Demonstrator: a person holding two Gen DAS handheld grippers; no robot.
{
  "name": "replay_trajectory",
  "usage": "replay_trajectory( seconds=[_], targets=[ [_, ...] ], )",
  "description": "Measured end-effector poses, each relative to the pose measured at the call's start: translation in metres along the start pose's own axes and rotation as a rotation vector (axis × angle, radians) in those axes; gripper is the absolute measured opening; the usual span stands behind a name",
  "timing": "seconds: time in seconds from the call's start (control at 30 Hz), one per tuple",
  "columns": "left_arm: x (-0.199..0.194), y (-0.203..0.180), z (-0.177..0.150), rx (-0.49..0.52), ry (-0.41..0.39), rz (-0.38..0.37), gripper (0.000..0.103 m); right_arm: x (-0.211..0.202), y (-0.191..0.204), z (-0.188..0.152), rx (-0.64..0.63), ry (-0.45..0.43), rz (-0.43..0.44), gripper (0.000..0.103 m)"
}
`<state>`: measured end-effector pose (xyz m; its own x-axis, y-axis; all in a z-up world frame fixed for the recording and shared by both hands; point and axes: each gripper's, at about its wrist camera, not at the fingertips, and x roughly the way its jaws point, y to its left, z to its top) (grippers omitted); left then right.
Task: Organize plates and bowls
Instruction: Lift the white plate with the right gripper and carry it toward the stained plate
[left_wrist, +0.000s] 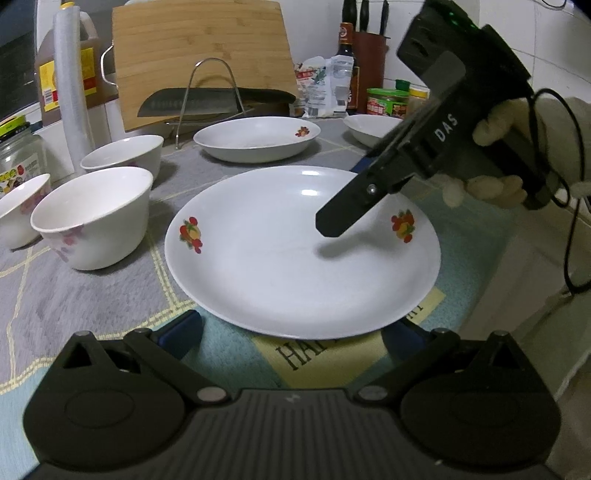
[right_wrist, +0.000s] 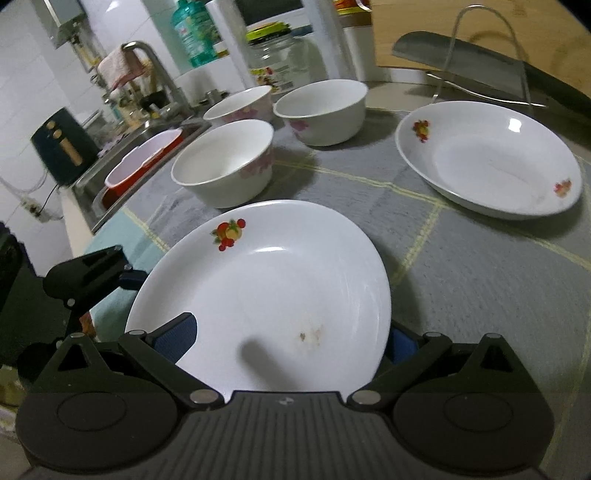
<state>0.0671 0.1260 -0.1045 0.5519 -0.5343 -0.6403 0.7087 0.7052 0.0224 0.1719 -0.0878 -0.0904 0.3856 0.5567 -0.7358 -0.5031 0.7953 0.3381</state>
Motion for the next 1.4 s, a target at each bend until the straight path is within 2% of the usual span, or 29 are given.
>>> replay_trajectory(
  seconds=[0.2,0.77,1.13,1.4],
  targets=[
    [0.002,0.005,0.003,0.023,0.012,-0.034,0.102,0.003,-0.001,0.005,-0.033,0.027,0.024,0.103],
    [0.005,0.009,0.01,0.075,0.025,-0.09,0.102,0.002,-0.01,0.011,0.056,0.045,0.073,0.103],
    [0.007,0.01,0.013,0.112,0.035,-0.085,0.103,0.002,-0.01,0.015,0.07,0.078,0.082,0.103],
    [0.005,0.009,0.015,0.123,0.042,-0.043,0.103,0.001,-0.006,0.017,0.053,0.085,0.09,0.103]
  ],
)
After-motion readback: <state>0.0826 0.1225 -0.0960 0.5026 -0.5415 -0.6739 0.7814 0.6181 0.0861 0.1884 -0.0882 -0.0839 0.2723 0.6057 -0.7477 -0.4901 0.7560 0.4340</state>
